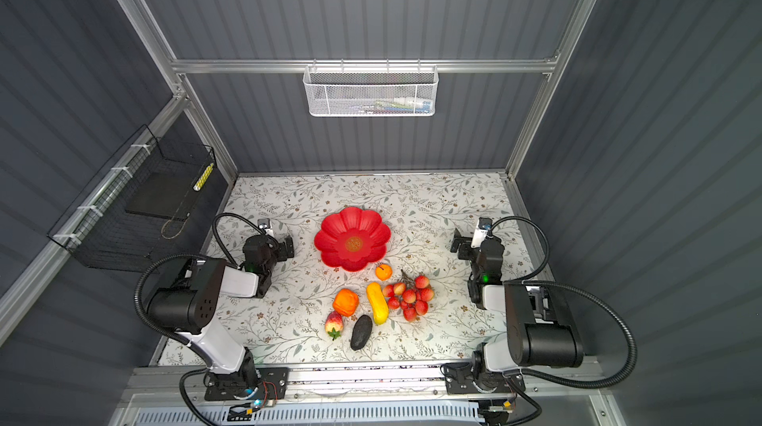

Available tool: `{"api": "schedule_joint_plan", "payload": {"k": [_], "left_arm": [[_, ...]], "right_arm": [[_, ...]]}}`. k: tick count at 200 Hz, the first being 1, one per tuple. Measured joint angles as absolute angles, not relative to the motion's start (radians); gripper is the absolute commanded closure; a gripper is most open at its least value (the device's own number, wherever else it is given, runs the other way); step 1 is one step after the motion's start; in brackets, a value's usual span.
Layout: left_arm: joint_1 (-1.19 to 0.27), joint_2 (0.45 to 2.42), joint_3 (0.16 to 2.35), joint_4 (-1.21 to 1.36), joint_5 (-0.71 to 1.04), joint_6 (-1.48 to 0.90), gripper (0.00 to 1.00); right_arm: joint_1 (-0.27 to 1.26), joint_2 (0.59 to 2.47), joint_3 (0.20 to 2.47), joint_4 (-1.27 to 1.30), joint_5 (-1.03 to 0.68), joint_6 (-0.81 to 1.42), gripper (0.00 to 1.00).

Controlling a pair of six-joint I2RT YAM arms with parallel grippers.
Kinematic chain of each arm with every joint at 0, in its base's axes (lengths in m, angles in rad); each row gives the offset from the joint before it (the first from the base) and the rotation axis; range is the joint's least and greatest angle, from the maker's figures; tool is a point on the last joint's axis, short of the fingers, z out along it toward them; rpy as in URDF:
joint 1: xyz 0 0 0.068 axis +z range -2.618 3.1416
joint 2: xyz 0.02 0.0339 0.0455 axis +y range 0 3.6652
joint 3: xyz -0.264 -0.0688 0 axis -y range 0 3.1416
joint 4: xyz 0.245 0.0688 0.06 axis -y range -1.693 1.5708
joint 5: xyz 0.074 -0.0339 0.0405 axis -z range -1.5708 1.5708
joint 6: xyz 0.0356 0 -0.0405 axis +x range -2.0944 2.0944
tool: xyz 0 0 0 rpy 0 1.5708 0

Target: Place and organize the fake fruits in the fruit bowl

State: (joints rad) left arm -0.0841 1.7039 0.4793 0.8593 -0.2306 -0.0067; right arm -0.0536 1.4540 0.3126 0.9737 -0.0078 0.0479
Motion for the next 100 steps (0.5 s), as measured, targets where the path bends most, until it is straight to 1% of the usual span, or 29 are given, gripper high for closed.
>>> {"api": "schedule_joint_plan", "payload": {"k": [19, 33, 54, 67, 83, 100], "left_arm": [[-0.084, 1.648, 0.484, 0.793, -0.243, -0.009, 0.00], [-0.084, 1.594, 0.493, 0.741, -0.259, -0.013, 0.00], [-0.084, 1.483, 0.509, 0.647, -0.275, -0.057, 0.00], [-0.084, 1.394, 0.511, 0.590, -0.277, -0.099, 0.00], [-0.084, 1.270, 0.522, 0.501, -0.277, -0.167, 0.00], [-0.084, 1.140, 0.559, 0.377, -0.285, -0.232, 0.00]], "right_arm": [[-0.054, 1.441, 0.312, 0.969, 0.006, 0.052, 0.01], [-0.054, 1.398, 0.312, 0.929, 0.015, 0.054, 0.01], [-0.054, 1.269, 0.347, 0.767, 0.033, 0.079, 0.01], [-0.054, 1.190, 0.388, 0.688, 0.044, 0.137, 0.01], [-0.056, 1.093, 0.411, 0.649, 0.059, 0.286, 0.01], [-0.071, 1.045, 0.402, 0.662, 0.002, 0.364, 0.01]]}}
